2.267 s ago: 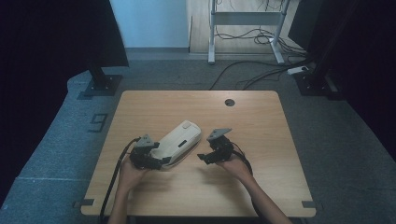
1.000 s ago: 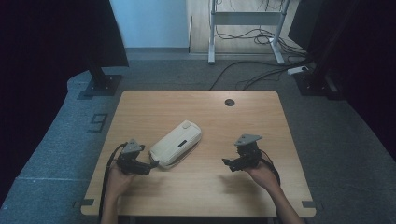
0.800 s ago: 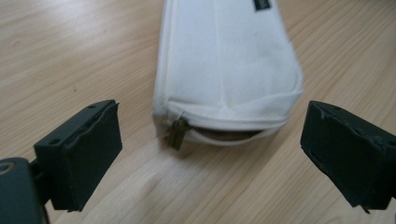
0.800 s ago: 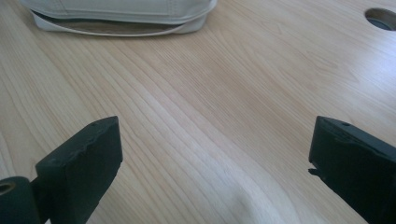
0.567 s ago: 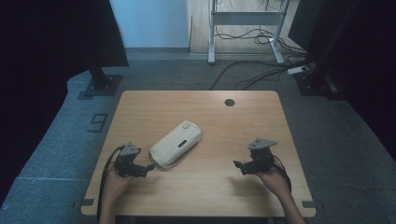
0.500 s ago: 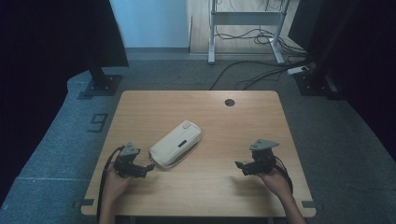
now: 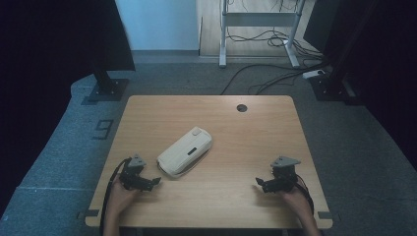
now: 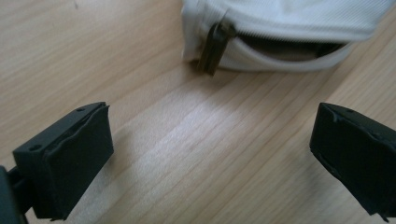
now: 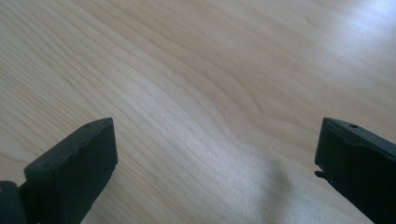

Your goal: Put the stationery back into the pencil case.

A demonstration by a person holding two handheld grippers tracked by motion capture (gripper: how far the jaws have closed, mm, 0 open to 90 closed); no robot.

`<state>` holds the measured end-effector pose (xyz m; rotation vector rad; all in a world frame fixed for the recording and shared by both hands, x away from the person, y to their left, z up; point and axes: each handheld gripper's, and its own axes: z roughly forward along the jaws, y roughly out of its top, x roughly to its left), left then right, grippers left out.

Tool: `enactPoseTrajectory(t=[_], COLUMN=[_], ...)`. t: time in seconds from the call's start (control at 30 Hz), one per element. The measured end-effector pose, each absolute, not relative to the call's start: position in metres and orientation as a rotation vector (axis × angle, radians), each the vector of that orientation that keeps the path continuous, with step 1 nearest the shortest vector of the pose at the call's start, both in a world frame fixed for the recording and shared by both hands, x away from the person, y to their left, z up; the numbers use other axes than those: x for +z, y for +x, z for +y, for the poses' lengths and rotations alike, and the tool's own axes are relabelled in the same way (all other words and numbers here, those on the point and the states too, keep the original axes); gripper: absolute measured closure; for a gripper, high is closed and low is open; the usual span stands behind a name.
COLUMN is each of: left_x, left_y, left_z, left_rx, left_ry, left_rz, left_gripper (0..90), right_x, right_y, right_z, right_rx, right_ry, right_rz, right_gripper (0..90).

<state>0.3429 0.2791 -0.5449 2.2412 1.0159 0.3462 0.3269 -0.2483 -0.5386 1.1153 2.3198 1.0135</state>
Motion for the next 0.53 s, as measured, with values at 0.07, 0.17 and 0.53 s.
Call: enactPoseTrajectory(t=[0.07, 0.17, 0.53], left_x=[-0.548, -0.548, -0.548], left_y=[0.343, 0.343, 0.341], left_z=[0.279, 0.28, 0.279], left_rx=[0.368, 0.369, 0.382], left_ry=[2.241, 2.237, 2.226], left_rz=[1.009, 1.019, 1.046], left_gripper=[0.0, 0.0, 0.0], right_x=[-0.544, -0.553, -0.557], right_y=[0.326, 0.324, 0.323], right_z=[-0.25, -0.25, -0.249], right_rx=[1.011, 0.998, 0.995], right_ry=[1.129, 1.138, 1.159], right_rz=[2.321, 2.328, 2.351], right_gripper=[0.0, 0.0, 0.0])
